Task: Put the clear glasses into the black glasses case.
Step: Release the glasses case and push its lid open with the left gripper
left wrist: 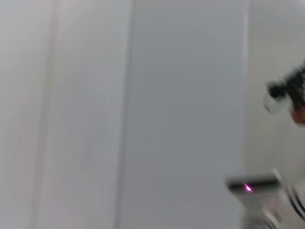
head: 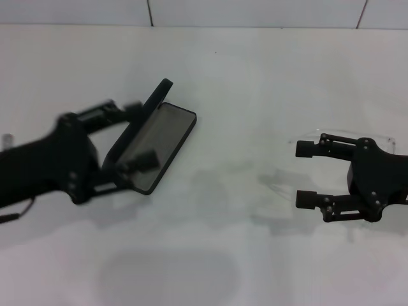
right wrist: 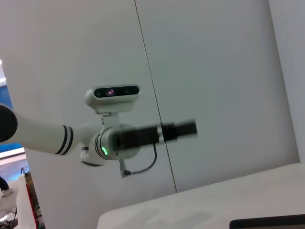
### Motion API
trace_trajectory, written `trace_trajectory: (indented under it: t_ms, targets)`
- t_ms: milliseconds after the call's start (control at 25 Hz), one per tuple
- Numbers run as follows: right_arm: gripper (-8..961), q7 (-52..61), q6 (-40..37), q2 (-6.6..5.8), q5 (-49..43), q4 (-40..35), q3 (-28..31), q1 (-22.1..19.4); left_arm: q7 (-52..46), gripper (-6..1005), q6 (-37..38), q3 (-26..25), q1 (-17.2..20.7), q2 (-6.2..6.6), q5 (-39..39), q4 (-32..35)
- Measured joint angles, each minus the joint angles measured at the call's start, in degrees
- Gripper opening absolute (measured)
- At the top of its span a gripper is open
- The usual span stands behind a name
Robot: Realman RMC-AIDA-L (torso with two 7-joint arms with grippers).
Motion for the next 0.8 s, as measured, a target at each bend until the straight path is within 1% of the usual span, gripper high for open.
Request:
trace_trajectory:
  t_ms: [120,200,400,640,760,800]
  targets:
    - [855,-0.51,-0.06,0.0,0.42,0.9,0.07,-0.11,-1.72,787,0.04,-1.34,1.08,0.23,-4.55,0.16]
    - [855,-1.18,-0.17,0.0,0.59,1.44,0.21,-0.18,-4.34,786,0.05,-2.57,1.16,0.44,-5.81,0.44]
    - [855,-1.42,-0.25,-0.03,1.14,1.82,0.43,-0.2,-9.16,786,-0.16,-3.62,0.07,0.81,-5.99,0.57]
    - [855,0.25,-0.41,-0.58,3.29,0.57,0.61,-0.41,-9.81,786,-0.62,-3.47,-1.57,0.94,-5.07,0.6]
    - [854,0.64,-0.73,-0.6,3.43,-0.06,0.62,-0.5,-13.67,786,-3.32,-3.61,-3.28,1.69,-3.71,1.94]
    - [854,0.67,-0.77,-0.58,3.42,-0.06,0.62,-0.5,-17.89,786,-5.45,-3.6,-4.33,2.14,-2.52,3.46]
